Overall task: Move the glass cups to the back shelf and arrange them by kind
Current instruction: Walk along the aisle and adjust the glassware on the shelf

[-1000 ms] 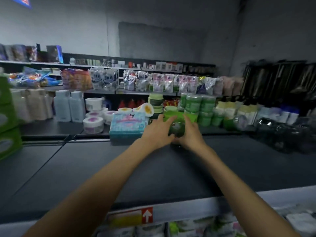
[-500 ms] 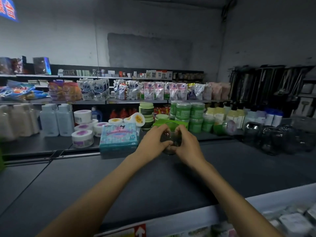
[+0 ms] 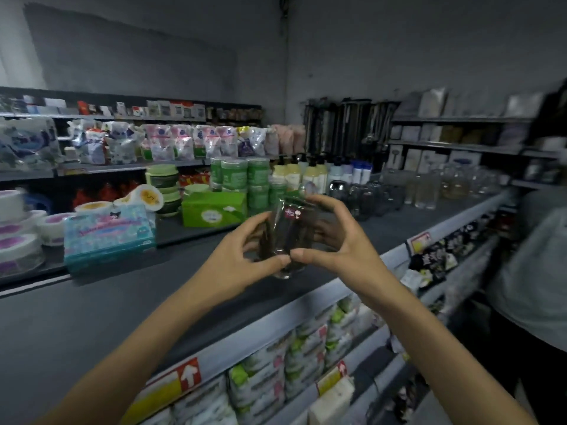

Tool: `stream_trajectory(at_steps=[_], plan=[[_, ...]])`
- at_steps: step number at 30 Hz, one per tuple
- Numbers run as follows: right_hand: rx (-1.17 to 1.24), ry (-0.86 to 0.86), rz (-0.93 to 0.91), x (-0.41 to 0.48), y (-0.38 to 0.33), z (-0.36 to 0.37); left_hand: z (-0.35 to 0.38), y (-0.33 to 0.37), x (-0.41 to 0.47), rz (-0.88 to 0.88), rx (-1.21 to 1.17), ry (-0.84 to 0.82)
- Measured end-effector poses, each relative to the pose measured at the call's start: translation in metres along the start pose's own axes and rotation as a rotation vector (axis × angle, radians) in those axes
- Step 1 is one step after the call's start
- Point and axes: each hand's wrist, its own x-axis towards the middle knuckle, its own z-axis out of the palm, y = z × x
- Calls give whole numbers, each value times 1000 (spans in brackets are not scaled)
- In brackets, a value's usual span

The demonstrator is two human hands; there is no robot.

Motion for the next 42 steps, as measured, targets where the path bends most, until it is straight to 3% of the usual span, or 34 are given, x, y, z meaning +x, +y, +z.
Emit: stream_trajectory(at_steps=[11,22,42], plan=[[110,151,227,-57,52,-141,148,20,49,-18,-114,-70],[54,205,195,-31,118,-272,300,9,149,-66,-115,33],[-52,42,152,162,264,-314,318,-79,311,-218,254,287]])
